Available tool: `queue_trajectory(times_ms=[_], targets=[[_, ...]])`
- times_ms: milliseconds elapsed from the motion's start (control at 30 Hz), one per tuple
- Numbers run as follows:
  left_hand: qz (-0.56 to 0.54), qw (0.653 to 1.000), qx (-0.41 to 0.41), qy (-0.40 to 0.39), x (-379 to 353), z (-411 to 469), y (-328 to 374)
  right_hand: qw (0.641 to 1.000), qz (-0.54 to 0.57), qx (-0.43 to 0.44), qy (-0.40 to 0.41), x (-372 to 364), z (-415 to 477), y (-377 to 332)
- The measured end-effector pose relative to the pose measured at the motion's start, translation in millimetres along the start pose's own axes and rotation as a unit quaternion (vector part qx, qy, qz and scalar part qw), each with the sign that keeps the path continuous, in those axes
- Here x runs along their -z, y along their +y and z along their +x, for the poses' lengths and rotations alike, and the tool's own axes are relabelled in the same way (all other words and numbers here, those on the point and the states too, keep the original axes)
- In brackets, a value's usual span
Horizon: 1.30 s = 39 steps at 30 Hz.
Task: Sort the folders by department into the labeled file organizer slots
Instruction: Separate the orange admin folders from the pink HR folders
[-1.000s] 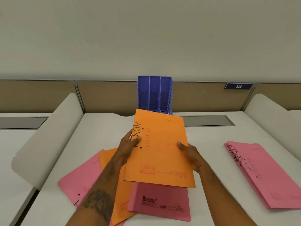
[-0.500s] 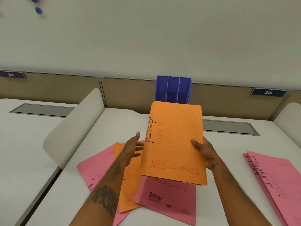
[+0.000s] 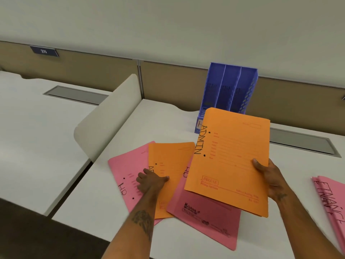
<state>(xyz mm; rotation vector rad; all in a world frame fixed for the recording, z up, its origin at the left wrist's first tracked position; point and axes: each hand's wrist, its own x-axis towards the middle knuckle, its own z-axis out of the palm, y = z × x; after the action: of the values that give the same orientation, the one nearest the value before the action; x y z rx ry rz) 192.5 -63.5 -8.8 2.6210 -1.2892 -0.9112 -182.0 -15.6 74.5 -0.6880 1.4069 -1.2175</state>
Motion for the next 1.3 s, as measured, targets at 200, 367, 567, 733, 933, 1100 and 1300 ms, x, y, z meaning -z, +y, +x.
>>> queue_trajectory(times_ms=[200,367,567,733,933,1100,1300], targets=[[-0.027,0.999,0.012,-0.017,-2,6,3,1.0,0.0,-0.005,0.007,9,-4,0],[-0.102,0.994,0.005,-0.034,10,12,4,1.0,0.004,-0.004,0.011,8,-5,-5],[-0.125,0.992,-0.023,0.012,42,20,-2,1.0,0.003,0.006,0.009,-3,-4,-11],[-0.179,0.981,-0.052,0.049,72,19,-6,1.0,0.004,0.015,-0.001,-17,-4,-16],[-0.237,0.96,-0.099,0.111,130,18,-7,1.0,0.007,0.026,-0.016,-31,-8,-24],[-0.247,0.942,-0.15,0.17,185,13,1,0.999,0.019,0.035,-0.019,-34,-12,-29],[-0.338,0.904,-0.214,0.15,240,-1,14,0.998,0.024,0.051,0.0,-25,-19,-35]])
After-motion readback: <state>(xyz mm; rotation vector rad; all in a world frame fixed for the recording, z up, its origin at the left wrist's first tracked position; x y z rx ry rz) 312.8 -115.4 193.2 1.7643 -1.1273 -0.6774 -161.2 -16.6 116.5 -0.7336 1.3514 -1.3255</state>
